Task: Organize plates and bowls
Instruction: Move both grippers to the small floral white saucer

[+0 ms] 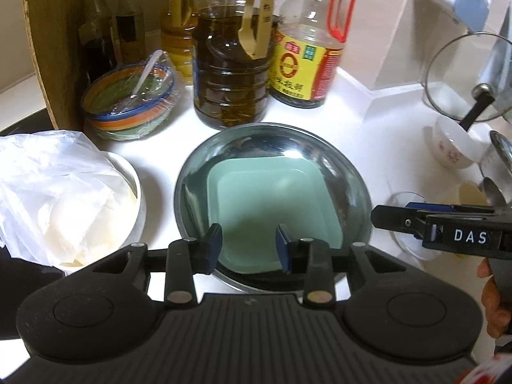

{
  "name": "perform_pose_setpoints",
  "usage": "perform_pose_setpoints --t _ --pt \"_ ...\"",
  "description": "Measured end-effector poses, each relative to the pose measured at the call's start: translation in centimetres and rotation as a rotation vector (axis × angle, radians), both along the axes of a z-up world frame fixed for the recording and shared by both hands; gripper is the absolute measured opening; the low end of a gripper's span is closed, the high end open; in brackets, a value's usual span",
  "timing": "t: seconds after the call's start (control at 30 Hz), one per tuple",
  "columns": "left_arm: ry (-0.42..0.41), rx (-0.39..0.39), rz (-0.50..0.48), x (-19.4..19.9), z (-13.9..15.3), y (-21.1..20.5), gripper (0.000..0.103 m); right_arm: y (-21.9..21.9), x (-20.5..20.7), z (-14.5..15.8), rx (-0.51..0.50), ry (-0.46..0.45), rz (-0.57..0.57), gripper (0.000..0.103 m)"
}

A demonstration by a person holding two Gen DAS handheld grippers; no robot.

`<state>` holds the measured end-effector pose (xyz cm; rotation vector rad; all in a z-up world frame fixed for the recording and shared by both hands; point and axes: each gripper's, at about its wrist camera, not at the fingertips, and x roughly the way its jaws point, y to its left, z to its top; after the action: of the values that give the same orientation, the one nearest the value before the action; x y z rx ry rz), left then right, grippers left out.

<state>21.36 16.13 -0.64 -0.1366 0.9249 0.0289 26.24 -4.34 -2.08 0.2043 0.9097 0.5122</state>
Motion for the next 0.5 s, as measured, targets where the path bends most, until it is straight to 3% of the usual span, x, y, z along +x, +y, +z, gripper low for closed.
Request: perform_pose_setpoints --t 0.5 --pt "0.005 -0.025 -0.135 -1.5 -0.4 -2.6 0.033 -3.5 -4.5 -0.3 -0.043 0.011 -0.144 0.064"
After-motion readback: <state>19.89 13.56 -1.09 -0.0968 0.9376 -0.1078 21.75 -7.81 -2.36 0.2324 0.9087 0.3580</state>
